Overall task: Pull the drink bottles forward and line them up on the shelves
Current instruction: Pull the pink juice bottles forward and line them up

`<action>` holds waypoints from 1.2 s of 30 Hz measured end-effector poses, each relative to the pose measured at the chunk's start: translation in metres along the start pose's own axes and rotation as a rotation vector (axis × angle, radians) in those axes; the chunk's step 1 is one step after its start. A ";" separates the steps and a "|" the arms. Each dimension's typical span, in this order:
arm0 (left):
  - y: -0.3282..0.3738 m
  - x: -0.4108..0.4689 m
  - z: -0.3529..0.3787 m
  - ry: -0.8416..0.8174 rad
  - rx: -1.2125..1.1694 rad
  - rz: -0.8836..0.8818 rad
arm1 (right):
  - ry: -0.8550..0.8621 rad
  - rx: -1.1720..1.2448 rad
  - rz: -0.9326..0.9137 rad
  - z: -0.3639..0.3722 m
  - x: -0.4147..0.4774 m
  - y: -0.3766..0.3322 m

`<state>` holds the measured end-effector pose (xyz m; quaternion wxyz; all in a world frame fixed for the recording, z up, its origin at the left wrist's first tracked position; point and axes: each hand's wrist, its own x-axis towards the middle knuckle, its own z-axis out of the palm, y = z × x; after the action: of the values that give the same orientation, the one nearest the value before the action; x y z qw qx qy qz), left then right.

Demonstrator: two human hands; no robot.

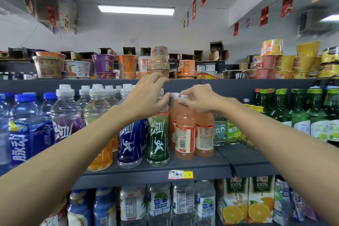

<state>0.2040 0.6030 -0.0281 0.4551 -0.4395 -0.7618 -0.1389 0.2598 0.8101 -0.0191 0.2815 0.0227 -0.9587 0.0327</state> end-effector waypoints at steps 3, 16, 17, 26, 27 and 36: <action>0.011 0.015 -0.002 0.019 0.003 0.004 | -0.071 0.129 -0.015 -0.013 -0.010 0.007; 0.031 0.096 0.048 -0.652 0.307 -0.017 | -0.097 0.487 -0.143 -0.029 -0.037 0.044; 0.030 0.099 0.052 -0.696 0.311 -0.025 | -0.094 0.504 -0.154 -0.027 -0.037 0.044; 0.020 0.113 0.073 -0.693 0.294 -0.022 | -0.092 0.502 -0.182 -0.018 -0.031 0.050; 0.021 0.114 0.074 -0.697 0.305 -0.018 | -0.086 0.496 -0.183 -0.018 -0.031 0.051; 0.021 0.114 0.077 -0.690 0.347 -0.008 | -0.087 0.503 -0.184 -0.016 -0.030 0.052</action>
<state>0.1540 0.7243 0.0191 0.2388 -0.3739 -0.8841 0.1464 0.2907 0.8637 -0.0242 0.2272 0.1804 -0.9256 0.2429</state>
